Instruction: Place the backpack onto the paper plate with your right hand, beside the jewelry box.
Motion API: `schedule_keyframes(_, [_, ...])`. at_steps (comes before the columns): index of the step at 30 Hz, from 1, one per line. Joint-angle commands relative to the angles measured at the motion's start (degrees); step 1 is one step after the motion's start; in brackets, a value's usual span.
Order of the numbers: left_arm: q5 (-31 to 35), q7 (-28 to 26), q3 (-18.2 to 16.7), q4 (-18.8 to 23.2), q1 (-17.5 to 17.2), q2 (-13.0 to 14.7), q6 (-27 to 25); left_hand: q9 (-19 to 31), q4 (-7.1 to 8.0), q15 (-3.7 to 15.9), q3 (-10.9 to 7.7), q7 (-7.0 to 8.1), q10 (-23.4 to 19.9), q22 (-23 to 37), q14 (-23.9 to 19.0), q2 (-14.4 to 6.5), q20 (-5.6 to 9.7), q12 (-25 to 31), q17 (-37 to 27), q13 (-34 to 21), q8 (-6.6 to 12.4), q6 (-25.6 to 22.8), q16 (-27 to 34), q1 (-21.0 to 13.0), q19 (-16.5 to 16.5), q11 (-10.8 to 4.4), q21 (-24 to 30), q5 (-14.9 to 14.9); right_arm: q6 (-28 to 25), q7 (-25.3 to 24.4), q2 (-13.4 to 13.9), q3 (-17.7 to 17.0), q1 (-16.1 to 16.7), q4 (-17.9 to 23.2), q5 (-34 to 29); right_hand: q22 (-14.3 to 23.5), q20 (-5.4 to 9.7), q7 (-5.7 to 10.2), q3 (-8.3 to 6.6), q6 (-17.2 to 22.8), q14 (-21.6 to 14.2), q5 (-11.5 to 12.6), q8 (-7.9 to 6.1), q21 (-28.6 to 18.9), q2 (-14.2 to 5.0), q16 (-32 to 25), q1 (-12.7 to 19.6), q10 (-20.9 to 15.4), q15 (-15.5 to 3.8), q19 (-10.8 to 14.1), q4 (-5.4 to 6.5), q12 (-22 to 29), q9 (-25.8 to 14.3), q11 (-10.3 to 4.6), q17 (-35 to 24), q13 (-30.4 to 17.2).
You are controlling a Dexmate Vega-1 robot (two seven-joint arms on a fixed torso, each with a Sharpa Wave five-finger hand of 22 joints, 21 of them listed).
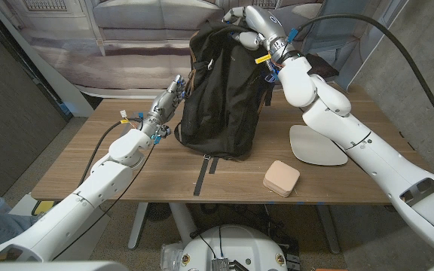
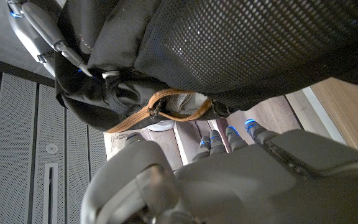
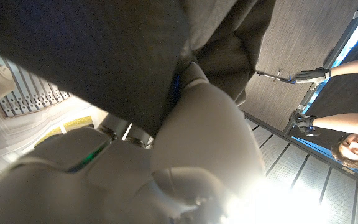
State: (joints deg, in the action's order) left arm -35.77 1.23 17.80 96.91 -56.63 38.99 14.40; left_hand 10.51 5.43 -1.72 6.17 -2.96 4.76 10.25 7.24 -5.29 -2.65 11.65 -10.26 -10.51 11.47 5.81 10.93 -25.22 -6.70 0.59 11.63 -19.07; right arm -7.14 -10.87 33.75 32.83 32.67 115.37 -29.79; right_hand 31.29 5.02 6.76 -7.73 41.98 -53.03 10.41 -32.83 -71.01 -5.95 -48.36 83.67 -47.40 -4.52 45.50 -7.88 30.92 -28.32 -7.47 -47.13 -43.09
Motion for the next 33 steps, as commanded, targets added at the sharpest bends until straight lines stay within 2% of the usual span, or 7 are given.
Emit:
schedule_keyframes(1, [-0.5,1.7,0.5,-1.9,1.5,-0.4,0.3,0.2,0.12,-0.17,0.45,0.06,0.2,0.2,0.1,-0.3,0.14,0.0,-0.3,-0.2,-0.21,0.0,-0.1,-0.4,0.0,-0.01,0.0,0.2,-1.3,-0.7,-0.6,0.1,-0.7,0.4,-1.6,0.1,8.04,-0.19,0.12,0.6,-3.4,0.3,0.19,-0.7,-1.65,-0.7,2.0,-0.4,-8.63,0.1,-0.02,-0.2,-0.2,-0.01,-0.2,-0.3])
schedule_keyframes(15, [-0.7,2.0,0.8,-3.0,2.4,-0.6,-0.1,0.2,0.13,-0.17,0.60,-0.01,0.2,0.2,0.1,-0.3,0.15,0.0,-0.3,-0.2,-0.22,0.0,-0.1,-0.4,0.0,0.02,0.0,0.2,-0.2,1.5,2.3,-3.3,-0.6,0.8,2.1,-0.3,8.04,0.24,0.33,1.0,-3.2,0.3,0.42,-1.3,-1.64,-1.2,2.1,-0.8,-8.62,-0.2,-0.01,-0.9,-0.3,-0.42,-0.2,-0.5])
schedule_keyframes(33, [-1.0,2.9,1.1,-4.7,3.8,-0.9,-0.3,0.2,0.14,-0.20,0.76,-0.06,0.3,0.2,0.2,-0.4,0.10,-0.1,-0.3,-0.2,-0.23,0.0,-0.2,-0.5,0.0,0.07,0.0,0.2,-3.8,1.8,5.2,-6.0,0.8,3.8,2.1,-0.7,8.02,0.40,0.47,1.0,-3.2,0.3,0.71,-2.1,-1.70,-1.9,2.3,-1.0,-8.62,-0.4,-0.03,-1.7,-0.6,-0.59,-0.2,-1.0])
